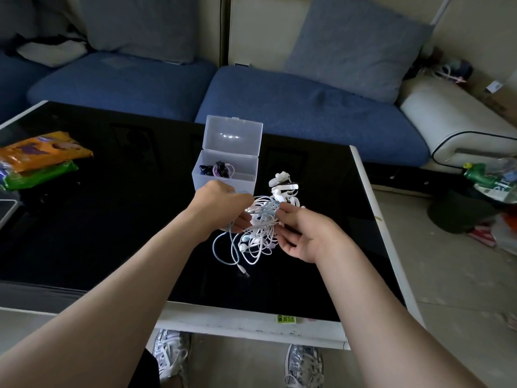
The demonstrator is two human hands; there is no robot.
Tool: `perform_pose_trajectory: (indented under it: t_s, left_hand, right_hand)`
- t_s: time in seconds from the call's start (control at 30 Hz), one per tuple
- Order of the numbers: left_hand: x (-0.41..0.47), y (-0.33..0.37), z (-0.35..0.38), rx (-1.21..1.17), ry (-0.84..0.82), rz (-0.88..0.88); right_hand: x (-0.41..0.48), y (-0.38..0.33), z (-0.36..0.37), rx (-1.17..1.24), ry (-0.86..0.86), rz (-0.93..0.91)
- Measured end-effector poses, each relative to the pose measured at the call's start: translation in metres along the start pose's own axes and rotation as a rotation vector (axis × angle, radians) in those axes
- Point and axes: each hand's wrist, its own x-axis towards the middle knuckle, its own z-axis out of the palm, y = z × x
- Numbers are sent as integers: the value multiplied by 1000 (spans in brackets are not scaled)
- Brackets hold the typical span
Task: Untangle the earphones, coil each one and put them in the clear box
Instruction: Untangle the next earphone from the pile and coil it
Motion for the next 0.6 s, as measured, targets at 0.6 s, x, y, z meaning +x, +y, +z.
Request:
perform_pose_trajectory:
  t_s: [0.6]
  left_hand:
    - [-6, 17, -9, -423, -34, -80]
  right_hand:
    - [-4, 13, -2, -983, 147, -512]
